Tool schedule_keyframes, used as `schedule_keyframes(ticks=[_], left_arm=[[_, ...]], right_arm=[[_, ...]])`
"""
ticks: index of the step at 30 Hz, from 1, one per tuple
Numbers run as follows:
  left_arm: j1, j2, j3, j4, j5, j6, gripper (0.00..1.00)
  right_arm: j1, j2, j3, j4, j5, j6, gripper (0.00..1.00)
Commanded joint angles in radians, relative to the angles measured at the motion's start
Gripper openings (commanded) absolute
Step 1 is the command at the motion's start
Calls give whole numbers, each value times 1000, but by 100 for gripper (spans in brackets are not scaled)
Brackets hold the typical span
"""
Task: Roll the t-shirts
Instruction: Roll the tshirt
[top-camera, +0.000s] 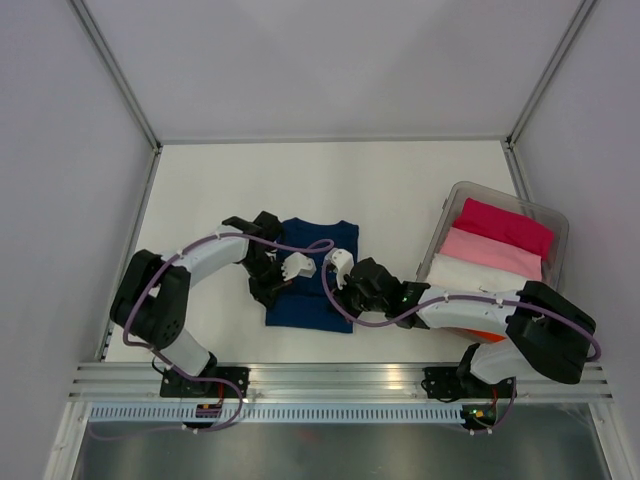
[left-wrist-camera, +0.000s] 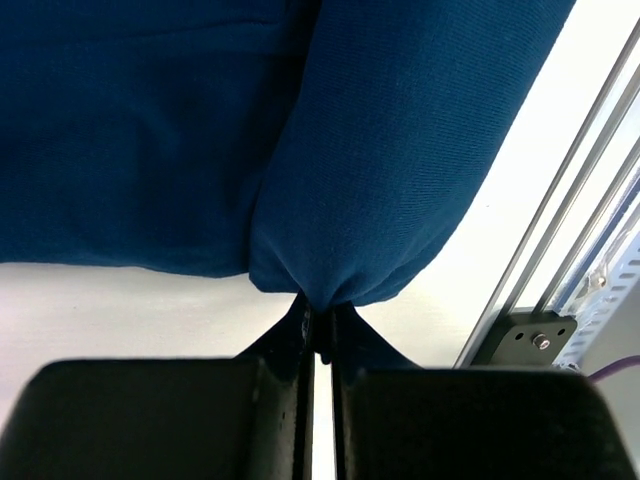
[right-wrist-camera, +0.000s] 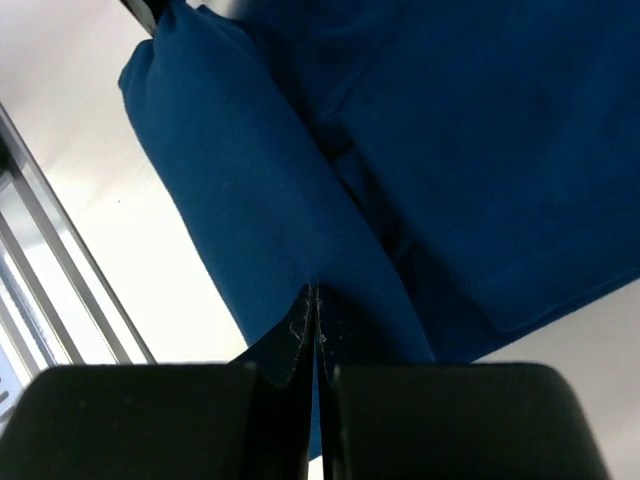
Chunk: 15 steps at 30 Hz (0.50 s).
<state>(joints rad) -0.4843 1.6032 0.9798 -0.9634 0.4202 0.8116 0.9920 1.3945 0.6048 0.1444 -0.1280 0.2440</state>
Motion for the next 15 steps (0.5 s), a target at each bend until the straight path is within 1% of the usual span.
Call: schedule_keyframes(ticks=[1, 5, 6, 8, 9, 10, 11, 12, 15], left_arm=[[0, 17, 40, -9, 8, -6, 6], [0, 43, 60, -32, -14, 9, 15], [0, 47, 71, -35, -20, 12, 22], [0, 43, 85, -50, -31, 27, 32], [1, 28, 100, -63, -23, 41, 42], [1, 17, 108, -76, -14, 70, 49], [3, 0, 117, -99, 6, 86, 54], [3, -15, 135, -115, 12, 99, 62], [7, -86, 163, -178, 40, 176, 73]], right_arm=[[-6, -2, -16, 70, 51, 64, 1], [-13, 32, 6, 40, 33, 67, 1], [-13, 34, 6, 31, 40, 70, 1], [-19, 40, -5, 34, 51, 83, 0], [-27, 47, -2, 26, 54, 103, 0], [-33, 54, 1, 17, 54, 110, 0], [-42, 69, 13, 6, 48, 116, 0], [-44, 72, 18, -6, 50, 126, 0], [-52, 70, 15, 4, 62, 164, 0]])
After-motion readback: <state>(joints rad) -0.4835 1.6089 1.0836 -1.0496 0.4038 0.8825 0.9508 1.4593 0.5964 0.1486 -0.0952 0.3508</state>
